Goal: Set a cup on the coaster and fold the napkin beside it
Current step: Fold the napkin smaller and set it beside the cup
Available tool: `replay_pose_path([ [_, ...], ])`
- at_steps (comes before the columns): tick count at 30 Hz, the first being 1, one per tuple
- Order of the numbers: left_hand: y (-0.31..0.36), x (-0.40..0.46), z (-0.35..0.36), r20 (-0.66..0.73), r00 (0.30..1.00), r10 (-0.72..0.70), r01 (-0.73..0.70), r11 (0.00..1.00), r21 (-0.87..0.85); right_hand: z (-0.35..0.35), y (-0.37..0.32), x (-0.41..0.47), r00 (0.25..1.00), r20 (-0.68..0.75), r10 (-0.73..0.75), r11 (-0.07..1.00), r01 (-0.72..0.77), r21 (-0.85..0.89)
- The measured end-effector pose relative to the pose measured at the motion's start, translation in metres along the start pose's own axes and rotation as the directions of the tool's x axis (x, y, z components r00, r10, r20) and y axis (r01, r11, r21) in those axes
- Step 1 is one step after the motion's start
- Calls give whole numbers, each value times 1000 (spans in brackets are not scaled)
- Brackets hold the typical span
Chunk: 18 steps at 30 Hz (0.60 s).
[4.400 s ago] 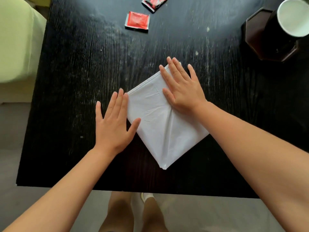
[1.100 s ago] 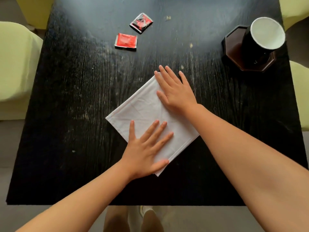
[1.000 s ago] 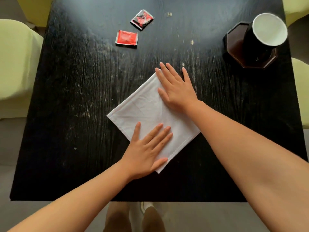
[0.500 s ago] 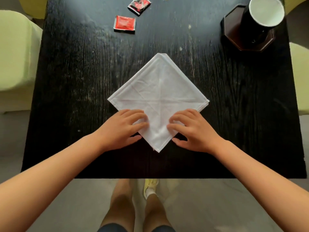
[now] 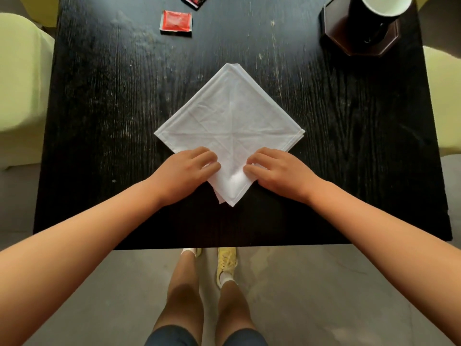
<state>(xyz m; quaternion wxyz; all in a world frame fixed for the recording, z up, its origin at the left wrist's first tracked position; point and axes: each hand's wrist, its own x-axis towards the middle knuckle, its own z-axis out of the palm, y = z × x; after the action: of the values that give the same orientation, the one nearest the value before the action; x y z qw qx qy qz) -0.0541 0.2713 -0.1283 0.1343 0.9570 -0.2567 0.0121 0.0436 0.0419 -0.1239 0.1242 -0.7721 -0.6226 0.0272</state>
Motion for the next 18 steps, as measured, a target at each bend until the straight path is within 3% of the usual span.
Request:
replay_pose_path([
  [8,-9,-17,-4,-80,989,-124,111,983,-148,-7,6,11,996,79,-29,998,33,-46],
  [11,-10,-13,-3,-67,944,-324,291,908,-301,-8,6,18,976,87,198,972,-207,111],
  [13,-13,-8,-2,-37,884,-466,407,807,-428,-5,7,21,908,114,402,877,-418,237],
  [16,-17,2,-3,21,796,-604,515,660,-546,-2,10,26,858,189,477,801,-513,308],
  [18,-19,8,-4,59,766,-640,558,616,-556,-5,12,29,828,234,509,726,-559,400],
])
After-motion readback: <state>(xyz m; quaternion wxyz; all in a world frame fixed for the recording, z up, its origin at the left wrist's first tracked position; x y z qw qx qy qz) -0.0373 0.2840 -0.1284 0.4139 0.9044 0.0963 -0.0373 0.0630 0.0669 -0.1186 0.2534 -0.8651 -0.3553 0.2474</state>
